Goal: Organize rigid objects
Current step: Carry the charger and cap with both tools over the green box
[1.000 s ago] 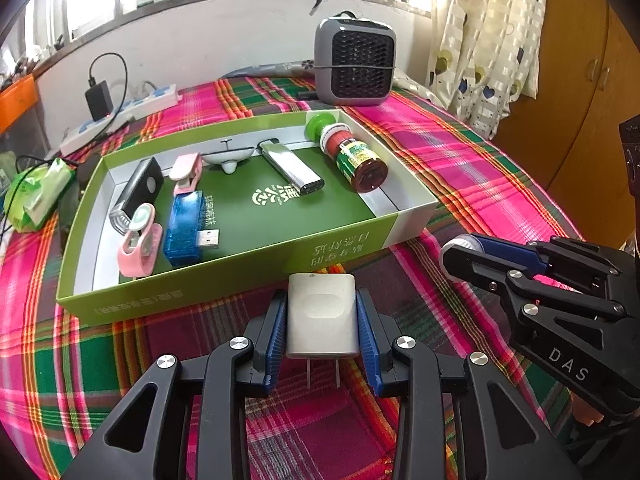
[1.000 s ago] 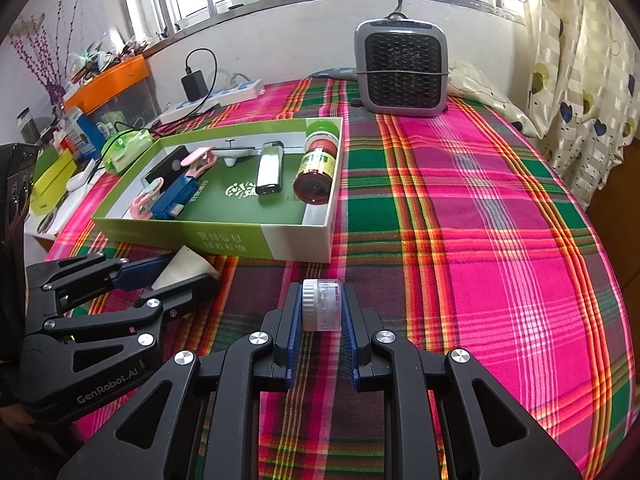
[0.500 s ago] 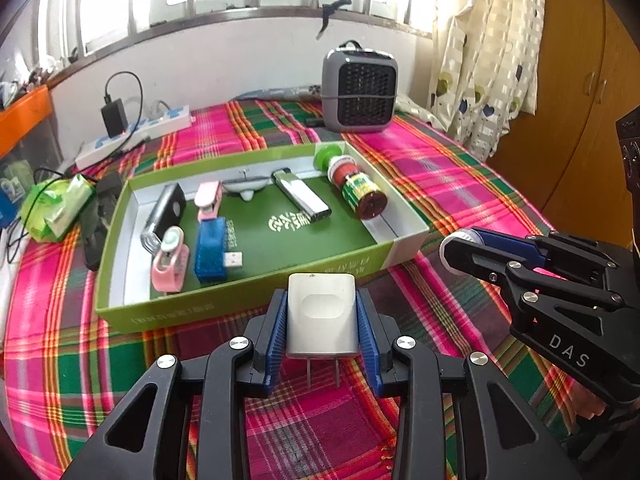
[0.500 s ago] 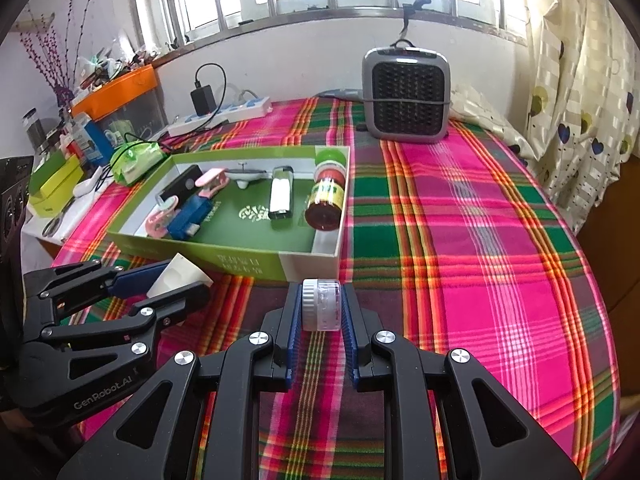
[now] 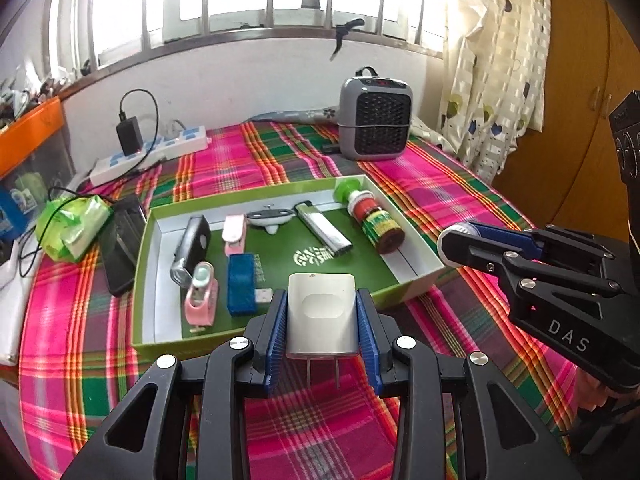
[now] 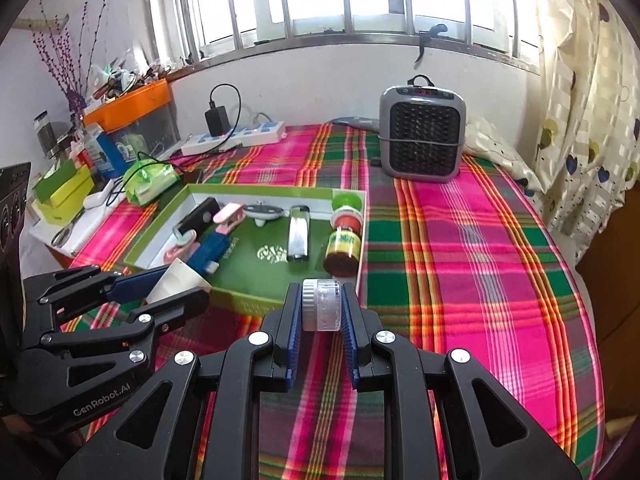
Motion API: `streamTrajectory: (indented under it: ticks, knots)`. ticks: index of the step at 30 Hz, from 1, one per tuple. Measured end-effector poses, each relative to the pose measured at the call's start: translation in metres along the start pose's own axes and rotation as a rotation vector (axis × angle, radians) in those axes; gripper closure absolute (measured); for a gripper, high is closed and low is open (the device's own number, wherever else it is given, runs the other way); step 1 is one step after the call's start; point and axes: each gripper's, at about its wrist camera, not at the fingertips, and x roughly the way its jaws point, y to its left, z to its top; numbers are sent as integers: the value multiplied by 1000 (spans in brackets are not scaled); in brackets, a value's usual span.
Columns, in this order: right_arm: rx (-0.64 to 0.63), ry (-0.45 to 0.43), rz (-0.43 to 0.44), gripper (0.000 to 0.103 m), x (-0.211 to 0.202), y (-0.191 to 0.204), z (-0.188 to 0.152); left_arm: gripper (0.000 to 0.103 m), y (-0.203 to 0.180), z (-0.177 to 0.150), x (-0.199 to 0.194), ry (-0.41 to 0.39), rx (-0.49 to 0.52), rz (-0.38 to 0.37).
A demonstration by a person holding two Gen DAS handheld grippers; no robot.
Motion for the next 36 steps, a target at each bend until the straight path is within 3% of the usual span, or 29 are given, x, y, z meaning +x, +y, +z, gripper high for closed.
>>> streamTrajectory:
  ticks: [21,36]
  knots:
    - [-46,38,49,83,53,6,40,71,38,18,44,51,-65,12]
    - [-56,78,45,83,92,3,57,71,45,28,67,80,-70,10]
